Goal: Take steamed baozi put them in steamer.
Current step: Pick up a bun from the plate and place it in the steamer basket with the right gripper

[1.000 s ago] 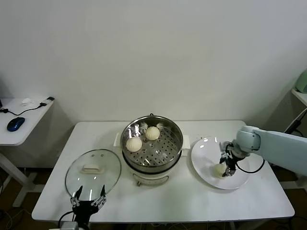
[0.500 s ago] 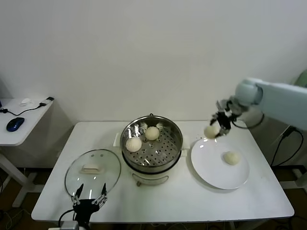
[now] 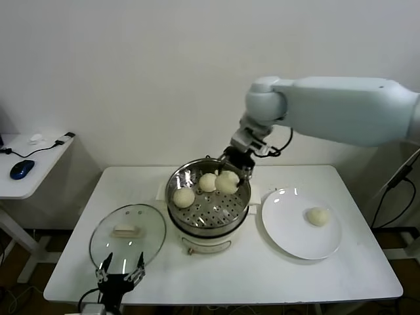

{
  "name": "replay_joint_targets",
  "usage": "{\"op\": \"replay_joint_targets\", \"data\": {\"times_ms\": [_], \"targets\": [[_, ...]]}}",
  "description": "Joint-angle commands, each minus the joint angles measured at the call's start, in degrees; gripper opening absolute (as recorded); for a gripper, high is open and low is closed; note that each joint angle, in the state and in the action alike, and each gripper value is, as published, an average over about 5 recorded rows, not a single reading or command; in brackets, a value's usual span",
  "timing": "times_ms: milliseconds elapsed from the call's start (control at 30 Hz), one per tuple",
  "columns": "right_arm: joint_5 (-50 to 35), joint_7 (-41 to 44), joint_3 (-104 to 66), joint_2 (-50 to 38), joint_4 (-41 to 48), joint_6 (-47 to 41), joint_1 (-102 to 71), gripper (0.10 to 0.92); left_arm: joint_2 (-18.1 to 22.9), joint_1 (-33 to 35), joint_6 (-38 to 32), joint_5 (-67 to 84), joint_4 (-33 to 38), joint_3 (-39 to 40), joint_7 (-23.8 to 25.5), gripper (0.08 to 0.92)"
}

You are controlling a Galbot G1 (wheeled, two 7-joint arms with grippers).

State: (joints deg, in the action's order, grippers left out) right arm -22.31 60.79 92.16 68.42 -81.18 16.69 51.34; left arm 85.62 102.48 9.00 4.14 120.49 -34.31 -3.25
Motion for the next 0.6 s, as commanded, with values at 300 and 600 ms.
{"op": "replay_joint_targets", "data": {"times_ms": [300,600], "targets": [[12.54,-1.94,-0.35,11.87,8.9,10.2,-13.75,0.645,0.02,1.06,-0.84,0.3,-0.15,-0.49,-0.47,0.823],[13.36,-3.01,-0.34,13.34,12.8,11.78,-15.68,0.645,-0.16,1.22,-0.97,0.6,-0.04,-0.6,-0.63,0.823]]}}
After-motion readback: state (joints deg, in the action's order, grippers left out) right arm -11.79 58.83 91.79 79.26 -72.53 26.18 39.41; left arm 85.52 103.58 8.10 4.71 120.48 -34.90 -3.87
